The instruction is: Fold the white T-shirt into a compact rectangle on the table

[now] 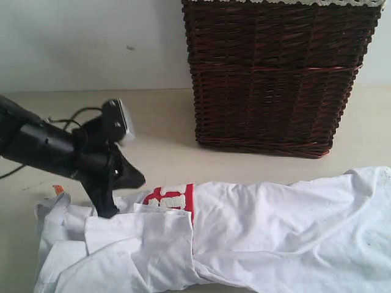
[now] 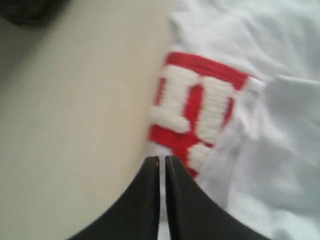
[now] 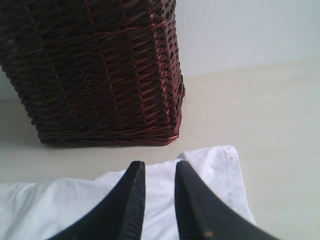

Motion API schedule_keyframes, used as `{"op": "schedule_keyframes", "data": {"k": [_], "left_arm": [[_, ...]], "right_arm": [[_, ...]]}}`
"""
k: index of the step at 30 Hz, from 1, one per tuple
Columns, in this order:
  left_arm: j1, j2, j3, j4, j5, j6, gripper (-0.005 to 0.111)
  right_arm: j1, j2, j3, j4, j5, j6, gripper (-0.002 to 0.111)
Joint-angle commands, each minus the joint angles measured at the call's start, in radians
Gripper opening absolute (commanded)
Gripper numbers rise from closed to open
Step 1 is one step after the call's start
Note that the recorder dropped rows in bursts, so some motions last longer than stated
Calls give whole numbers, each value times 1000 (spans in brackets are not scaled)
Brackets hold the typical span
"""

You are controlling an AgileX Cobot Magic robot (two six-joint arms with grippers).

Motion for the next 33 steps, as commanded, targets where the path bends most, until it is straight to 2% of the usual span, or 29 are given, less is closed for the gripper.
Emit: {"op": "schedule_keyframes", "data": {"k": [1, 4, 6, 11, 16, 28, 33], "left_arm": [[58, -103, -2, 89, -10, -200, 7], [78, -131, 26, 282, 93, -406, 7], [80, -134, 52, 357, 112, -454, 7], [80, -115, 110, 356, -84, -459, 7], [87, -84, 160, 384, -200, -472, 7], [128, -84, 321, 430, -249, -495, 7], [128, -84, 336, 432, -275, -495, 7]], "right_arm": [[2, -5, 5, 1, -5, -1, 21], [2, -5, 5, 1, -5, -1, 21], [2, -5, 5, 1, -5, -1, 21], [2, -5, 5, 1, -5, -1, 21], [2, -5, 5, 1, -5, -1, 21], [2, -5, 5, 1, -5, -1, 21], [2, -5, 5, 1, -5, -1, 21]]}}
